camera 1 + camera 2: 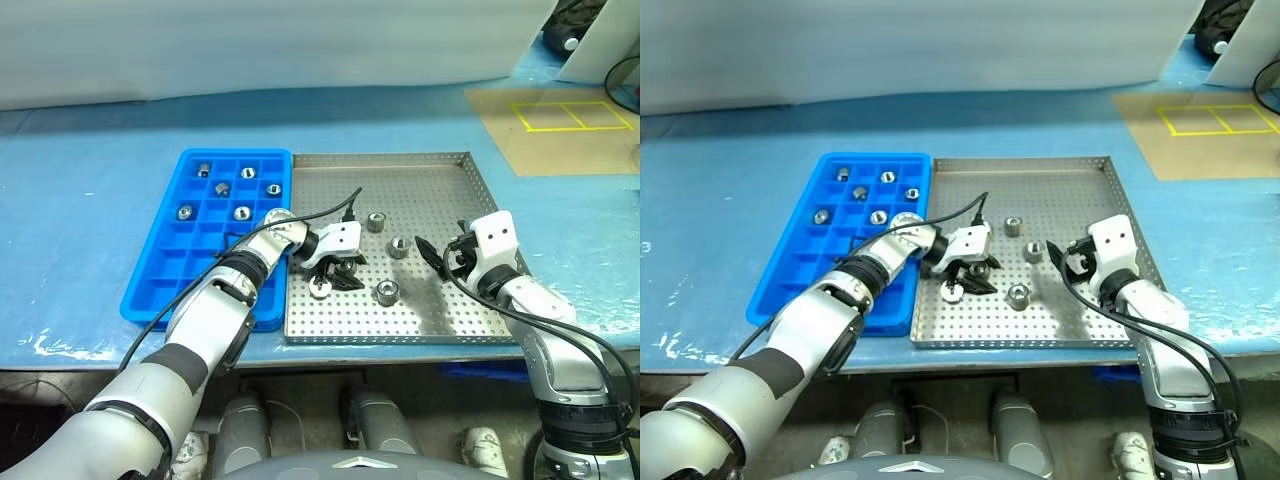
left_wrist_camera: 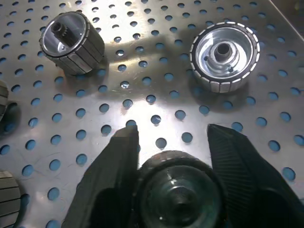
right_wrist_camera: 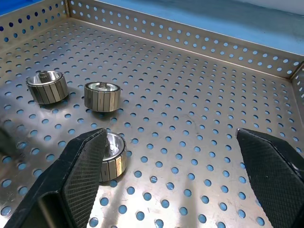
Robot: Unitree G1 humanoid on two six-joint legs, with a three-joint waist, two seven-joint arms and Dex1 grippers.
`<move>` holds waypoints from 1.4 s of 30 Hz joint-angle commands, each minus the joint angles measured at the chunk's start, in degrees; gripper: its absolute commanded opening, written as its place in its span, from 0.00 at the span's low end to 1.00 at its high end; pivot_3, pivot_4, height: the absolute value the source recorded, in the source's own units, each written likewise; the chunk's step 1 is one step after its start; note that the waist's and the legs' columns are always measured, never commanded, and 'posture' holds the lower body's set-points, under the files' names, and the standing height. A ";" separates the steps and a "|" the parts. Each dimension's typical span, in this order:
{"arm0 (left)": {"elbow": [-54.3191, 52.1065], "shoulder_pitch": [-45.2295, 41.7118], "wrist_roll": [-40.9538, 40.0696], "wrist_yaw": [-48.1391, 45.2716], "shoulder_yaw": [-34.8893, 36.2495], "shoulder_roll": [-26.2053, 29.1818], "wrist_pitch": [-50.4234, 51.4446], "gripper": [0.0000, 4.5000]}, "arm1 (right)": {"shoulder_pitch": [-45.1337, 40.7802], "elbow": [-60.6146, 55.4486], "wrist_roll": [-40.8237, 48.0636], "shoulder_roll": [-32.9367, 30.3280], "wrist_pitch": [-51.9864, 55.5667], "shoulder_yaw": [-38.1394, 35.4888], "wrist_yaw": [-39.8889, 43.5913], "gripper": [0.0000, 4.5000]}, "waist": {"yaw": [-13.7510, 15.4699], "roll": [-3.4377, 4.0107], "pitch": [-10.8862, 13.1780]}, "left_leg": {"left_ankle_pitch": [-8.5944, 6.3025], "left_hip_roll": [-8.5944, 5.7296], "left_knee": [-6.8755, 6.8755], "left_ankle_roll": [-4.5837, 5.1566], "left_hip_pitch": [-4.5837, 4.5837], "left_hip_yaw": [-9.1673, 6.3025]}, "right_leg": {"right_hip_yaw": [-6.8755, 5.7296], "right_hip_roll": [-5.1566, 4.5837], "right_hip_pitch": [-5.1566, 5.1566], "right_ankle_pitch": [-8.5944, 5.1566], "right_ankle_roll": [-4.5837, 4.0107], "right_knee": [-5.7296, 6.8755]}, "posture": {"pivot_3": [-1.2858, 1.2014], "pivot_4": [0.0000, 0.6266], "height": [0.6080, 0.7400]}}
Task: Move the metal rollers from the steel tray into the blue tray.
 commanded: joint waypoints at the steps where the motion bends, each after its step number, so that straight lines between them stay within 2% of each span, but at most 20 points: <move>1: 0.57 -0.34 0.26 2.64 0.94 1.05 -0.38 0.49 | -1.06 -0.88 0.14 -0.21 -0.78 -0.53 -0.26 1.00 | -0.22 0.00 0.00 | -0.03 -0.02 0.03 -0.04 0.01 0.03 | 0.04 -0.02 0.01 0.04 0.06 0.00 | 0.30 0.24 1.00; 4: 0.64 -0.29 1.09 4.71 0.52 1.50 -1.12 0.38 | -1.34 -0.54 0.05 -0.12 -0.89 -0.29 -0.22 1.00 | -0.50 -0.01 0.00 | -0.10 -0.15 0.05 -0.14 0.10 0.09 | 0.11 -0.16 0.07 0.07 0.12 0.00 | 0.30 0.24 1.00; 9: 0.18 -0.58 -0.26 5.20 1.92 1.48 -1.83 0.38 | -1.71 -0.28 0.07 0.15 -1.00 0.27 -0.18 1.00 | -0.65 0.00 0.00 | -0.19 -0.27 0.02 0.03 0.07 0.16 | 0.19 -0.26 0.07 0.08 0.13 -0.16 | 0.31 0.24 1.00; 13: -2.01 -2.35 -6.51 3.01 7.65 0.36 -0.35 0.38 | -2.53 0.15 0.37 0.13 -1.12 0.51 0.15 1.00 | -0.65 0.00 0.00 | -0.14 -0.27 -0.06 0.28 -0.09 0.21 | 0.20 -0.26 -0.04 0.09 0.15 -0.31 | 0.31 0.24 1.00; 16: -6.71 -3.00 -12.20 -3.95 11.10 0.41 2.59 0.38 | -4.04 1.37 0.29 -0.09 -1.43 1.21 0.82 1.00 | -0.54 0.00 0.00 | -0.18 -0.27 -0.04 0.38 -0.47 0.20 | 0.19 -0.27 -0.30 0.10 0.15 -0.37 | 0.32 0.24 1.00; 21: -15.19 -1.40 -16.85 -8.55 12.84 1.48 8.10 0.38 | -5.96 3.12 0.37 0.15 -2.10 2.23 1.83 1.00 | -0.30 0.00 0.00 | -0.30 -0.30 -0.02 0.58 -0.66 0.27 | 0.13 -0.39 -0.44 0.11 0.15 -0.36 | 0.34 0.24 1.00; 28: -32.90 5.91 -19.22 -8.80 13.03 10.10 13.12 0.38 | -11.69 6.68 1.19 0.92 -3.49 5.66 5.80 1.00 | -0.15 0.04 0.02 | -0.31 -0.19 -0.05 0.59 -0.56 0.41 | 0.16 -0.34 -0.50 0.11 0.15 -0.24 | 0.40 0.24 1.00; 32: -50.70 16.74 -21.74 -6.84 17.10 21.62 19.83 0.38 | -21.72 13.05 2.30 3.51 -4.99 12.12 13.58 1.00 | 0.55 0.03 0.04 | -0.24 -0.09 -0.02 0.47 -0.60 0.39 | 0.18 -0.34 -0.66 0.10 0.14 -0.03 | 0.47 0.24 1.00; 34: -55.73 20.06 -22.28 -4.35 18.12 24.41 21.69 0.38 | -24.39 15.46 2.28 4.37 -5.87 13.63 15.93 1.00 | 1.91 0.07 0.06 | -0.13 -0.06 -0.05 0.30 -0.74 0.35 | 0.21 -0.33 -1.01 0.09 0.12 0.29 | 0.49 0.24 1.00; 38: -63.06 25.18 -23.95 -0.62 20.79 29.63 25.95 0.38 | -28.66 18.92 2.55 5.98 -7.76 17.30 21.83 1.00 | 5.73 0.09 0.08 | -0.04 0.10 -0.10 0.11 -0.84 0.47 | -0.10 -0.33 -1.03 0.05 0.05 0.39 | 0.54 0.24 1.00; 42: -67.24 30.86 -24.75 4.05 25.00 34.32 28.82 0.38 | -33.56 23.20 3.78 9.17 -9.23 21.81 29.62 1.00 | 7.80 0.10 0.09 | -0.06 0.12 -0.08 -0.06 -0.94 0.51 | -0.22 -0.39 -1.05 0.03 0.04 0.40 | 0.58 0.24 1.00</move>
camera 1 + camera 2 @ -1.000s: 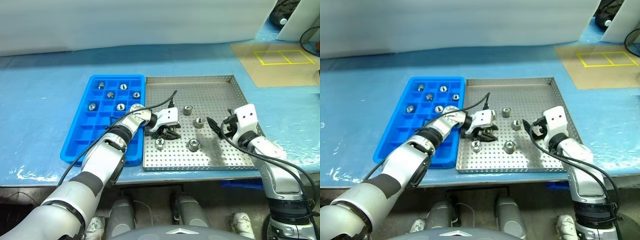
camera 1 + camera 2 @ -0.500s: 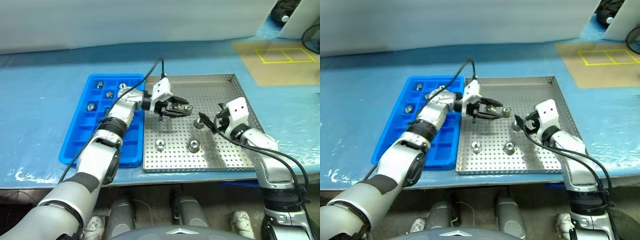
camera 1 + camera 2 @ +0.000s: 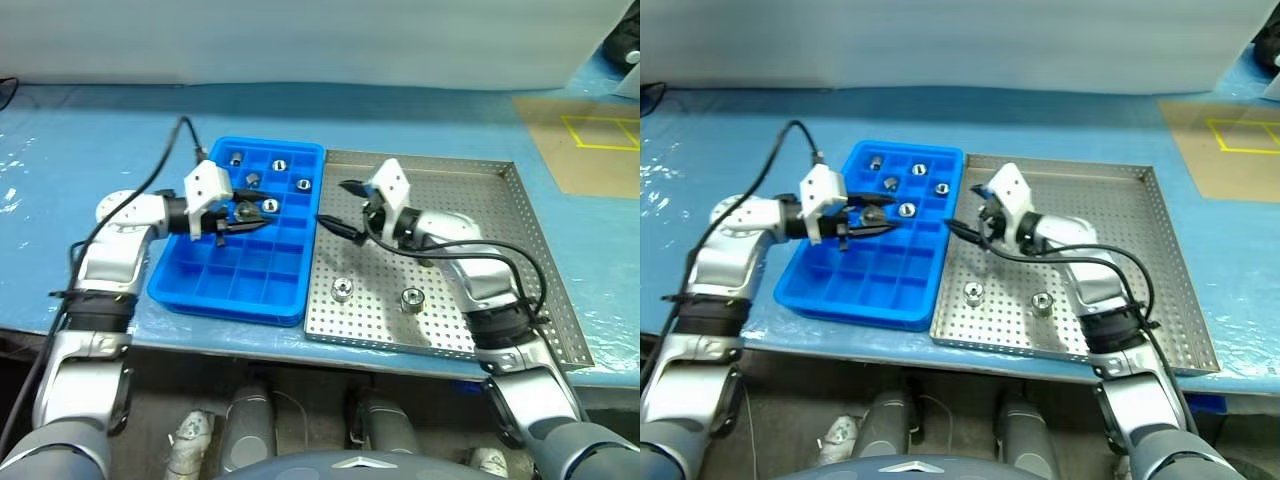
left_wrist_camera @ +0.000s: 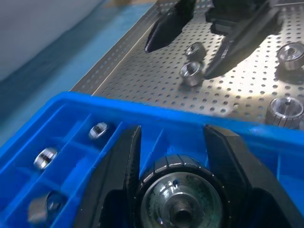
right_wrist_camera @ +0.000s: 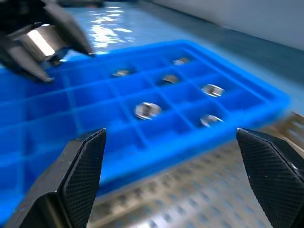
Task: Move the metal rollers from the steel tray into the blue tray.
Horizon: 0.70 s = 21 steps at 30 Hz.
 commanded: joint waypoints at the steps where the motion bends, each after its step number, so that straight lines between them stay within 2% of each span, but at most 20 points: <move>1: -4.81 3.19 -2.02 4.24 4.22 2.79 2.25 0.38 | -3.61 2.62 0.97 1.87 -3.43 3.13 5.83 1.00 | 0.84 0.00 0.00 | 0.01 0.01 0.00 -0.11 -0.01 -0.01 | -0.01 0.00 -0.01 0.00 0.00 0.00 | 0.58 0.24 1.00; 6: -5.43 6.65 -5.45 8.54 7.09 2.76 6.77 0.38 | -6.09 7.40 -0.06 4.88 -6.19 4.64 7.91 1.00 | 2.81 -0.01 0.00 | 0.14 0.04 0.00 -0.40 -0.09 -0.07 | -0.14 -0.02 -0.05 0.00 0.01 0.06 | 0.61 0.24 1.00; 11: -3.73 10.66 -4.68 11.04 6.40 2.97 6.19 0.38 | -6.53 8.42 -0.22 6.10 -6.62 4.81 8.79 1.00 | 3.19 -0.02 -0.01 | 0.22 0.06 -0.02 -0.53 -0.14 -0.15 | -0.18 -0.01 -0.10 0.00 0.01 0.11 | 0.61 0.24 1.00; 15: -0.53 13.72 -0.48 11.52 3.33 4.03 2.12 0.38 | -5.72 7.50 -0.14 5.89 -5.72 4.31 8.28 1.00 | 3.18 -0.03 -0.01 | 0.22 0.06 -0.03 -0.54 -0.18 -0.20 | -0.19 0.00 -0.14 0.00 0.03 0.09 | 0.60 0.24 1.00; 21: 7.26 11.71 2.06 14.27 1.49 3.07 -1.68 0.38 | -4.45 5.71 0.33 6.01 -3.82 3.61 6.50 1.00 | 3.18 -0.04 -0.03 | 0.33 0.05 -0.06 -0.72 -0.11 -0.29 | -0.21 0.01 -0.13 0.01 0.04 0.19 | 0.59 0.24 1.00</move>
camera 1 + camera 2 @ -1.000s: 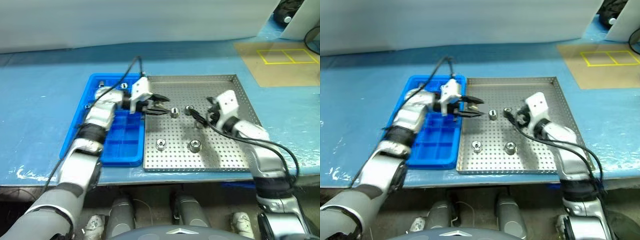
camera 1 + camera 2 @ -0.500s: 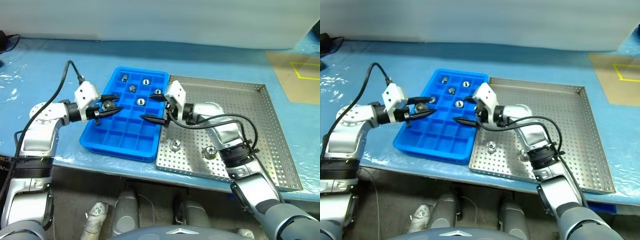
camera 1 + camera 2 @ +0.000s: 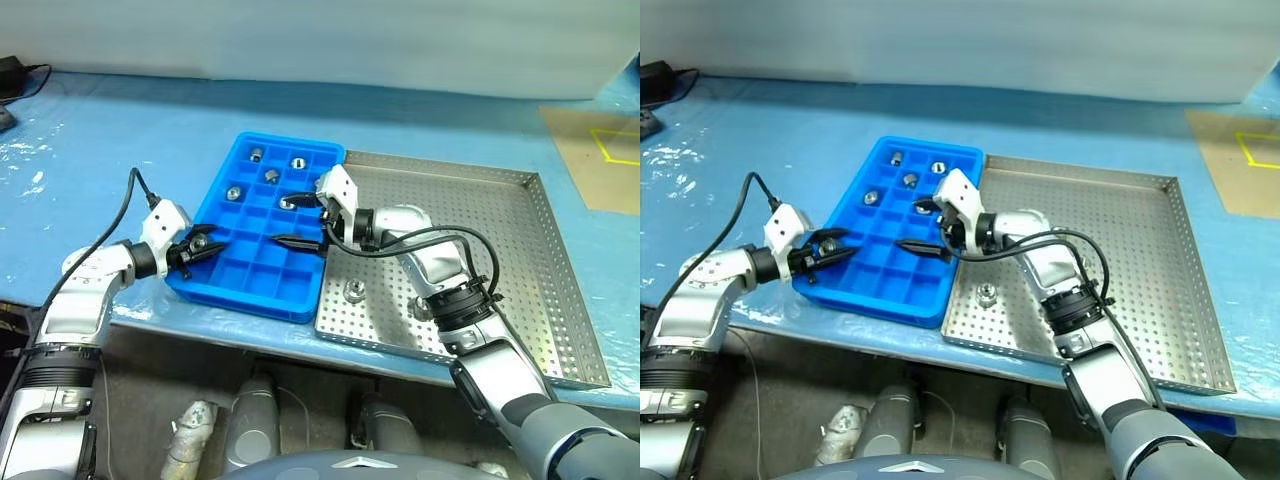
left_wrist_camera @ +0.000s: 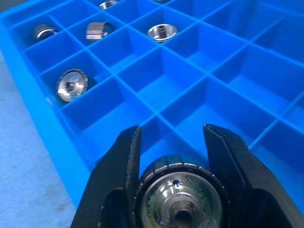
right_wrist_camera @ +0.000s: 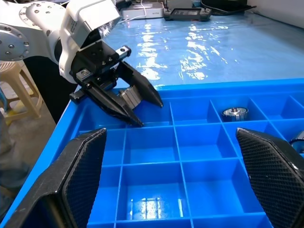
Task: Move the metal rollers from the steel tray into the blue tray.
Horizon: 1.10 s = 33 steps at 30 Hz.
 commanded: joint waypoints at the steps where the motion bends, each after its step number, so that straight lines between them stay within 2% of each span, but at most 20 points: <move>1: 4.53 -1.21 2.59 2.19 -1.30 0.01 -3.02 0.38 | 0.46 -3.12 0.84 0.03 0.59 -1.14 -0.81 1.00 | -0.03 0.00 0.00 | 0.03 0.00 -0.01 -0.06 0.03 -0.01 | 0.01 0.00 0.00 0.00 0.00 0.03 | 0.59 0.24 1.00; 6: 7.67 -3.72 4.58 4.18 -3.60 -1.24 -4.46 0.38 | 1.23 -3.75 0.05 -1.28 0.13 -1.16 -1.48 1.00 | -0.06 0.05 -0.03 | 0.28 0.00 -0.25 -0.46 0.32 -0.01 | 0.04 -0.02 0.13 -0.01 -0.01 0.15 | 0.58 0.24 1.00; 10: 8.82 -4.93 2.33 1.79 -3.13 -1.10 -3.33 0.38 | 1.77 -4.23 -0.20 -1.69 0.18 -1.33 -2.20 1.00 | -0.07 0.05 -0.03 | 0.32 -0.01 -0.28 -0.52 0.44 0.01 | 0.04 -0.12 0.06 -0.02 -0.03 0.51 | 0.57 0.24 1.00; 17: 9.38 -7.75 2.28 2.59 -2.71 -0.76 -3.59 0.91 | 2.16 -4.46 -0.11 -1.63 0.26 -1.62 -3.13 1.00 | -0.14 0.04 -0.03 | 0.41 -0.04 -0.27 -0.66 0.37 0.01 | 0.04 -0.15 -0.04 -0.02 -0.04 0.64 | 0.57 0.24 1.00; 27: -2.49 -12.80 -6.80 0.48 -1.89 -5.15 2.62 0.91 | 2.58 -5.07 0.04 -2.12 0.49 -2.33 -4.42 1.00 | -0.24 -0.02 -0.01 | 0.45 -0.02 -0.08 -0.67 -0.02 0.03 | -0.05 -0.14 -0.26 -0.08 -0.14 0.65 | 0.55 0.24 1.00; 30: -3.33 -15.08 -8.27 -0.34 -2.86 -6.54 4.13 0.91 | 0.87 -6.74 4.37 -1.98 4.67 -7.31 -6.16 1.00 | -0.42 -0.02 0.00 | 0.43 -0.01 -0.04 -0.62 -0.04 0.03 | -0.04 -0.13 -0.29 -0.08 -0.14 0.65 | 0.54 0.24 1.00; 33: -1.67 -16.65 -7.53 -2.14 -5.15 -7.45 3.66 0.91 | 0.90 -6.90 3.68 -4.26 4.62 -9.17 -6.92 1.00 | -0.61 -0.02 0.00 | 0.43 0.00 -0.05 -0.62 0.00 0.04 | -0.01 -0.11 -0.30 -0.08 -0.13 0.67 | 0.52 0.24 1.00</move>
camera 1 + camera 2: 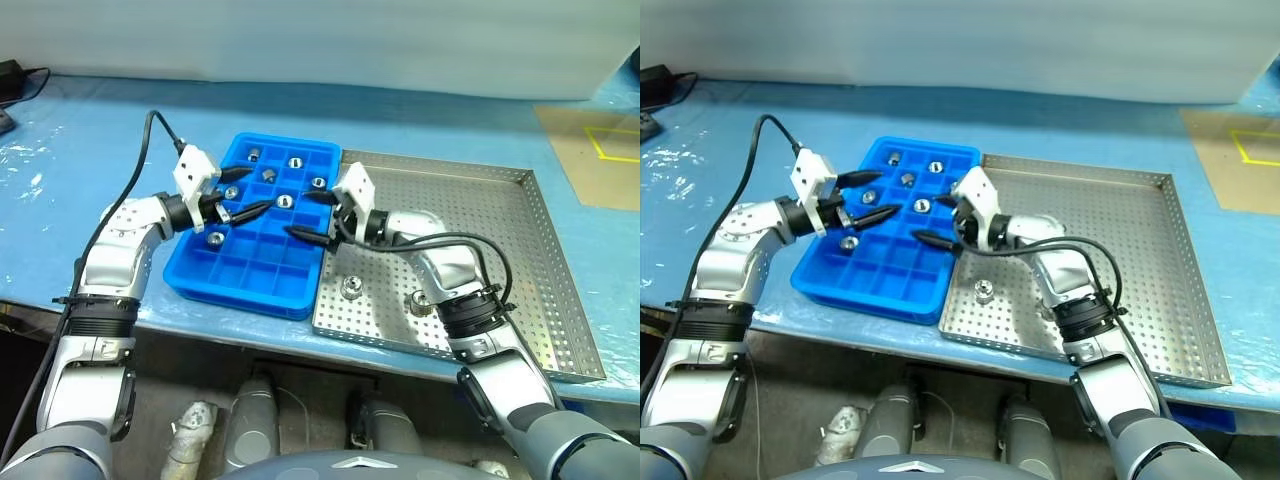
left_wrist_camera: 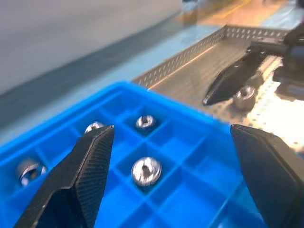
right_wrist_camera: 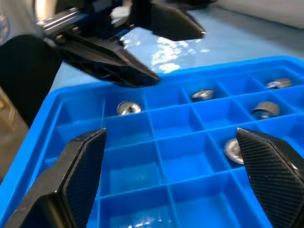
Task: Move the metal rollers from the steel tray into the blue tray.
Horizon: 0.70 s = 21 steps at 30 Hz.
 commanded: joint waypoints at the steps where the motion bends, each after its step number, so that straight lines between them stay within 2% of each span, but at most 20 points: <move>1: 0.94 -2.26 0.31 -2.50 -2.51 -0.90 -0.98 0.91 | -0.86 -2.68 0.46 -2.91 -0.31 -3.51 -1.07 1.00 | -0.04 0.00 0.00 | 0.00 0.00 0.00 0.00 0.00 0.00 | 0.00 0.00 0.01 0.00 0.00 0.00 | 0.51 0.24 1.00; 5: 6.15 -5.09 1.50 -5.28 -5.52 -3.34 -3.67 0.91 | 1.26 -5.00 0.64 -7.07 0.60 -6.55 -2.49 1.00 | -0.01 0.00 0.00 | 0.01 -0.03 0.02 0.00 0.00 0.04 | 0.02 0.00 0.03 0.01 0.02 -0.01 | 0.49 0.24 1.00; 10: 20.66 -14.01 3.98 -5.14 -7.54 -11.43 -9.94 0.91 | 8.39 -12.98 1.38 -11.91 4.11 -11.39 -6.13 1.00 | -0.37 -0.04 0.02 | 0.00 -0.06 0.10 0.03 -0.01 0.06 | 0.03 0.00 0.10 0.14 0.26 -0.01 | 0.42 0.24 1.00; 15: 35.65 -21.91 7.39 -7.73 -9.69 -19.18 -17.33 0.91 | 15.34 -21.73 2.40 -13.50 8.28 -16.05 -11.06 1.00 | -2.92 -0.06 0.01 | -0.14 -0.12 0.28 0.31 0.01 0.11 | 0.13 0.02 0.17 0.18 0.33 -0.05 | 0.37 0.24 1.00; 21: 54.03 -30.27 14.37 0.38 -10.26 -26.76 -27.25 0.91 | 22.10 -30.38 3.44 -13.44 12.25 -18.94 -16.17 1.00 | -6.42 -0.07 0.00 | -0.31 -0.23 0.42 0.77 0.02 0.12 | 0.21 0.19 0.25 0.20 0.37 -0.21 | 0.32 0.24 1.00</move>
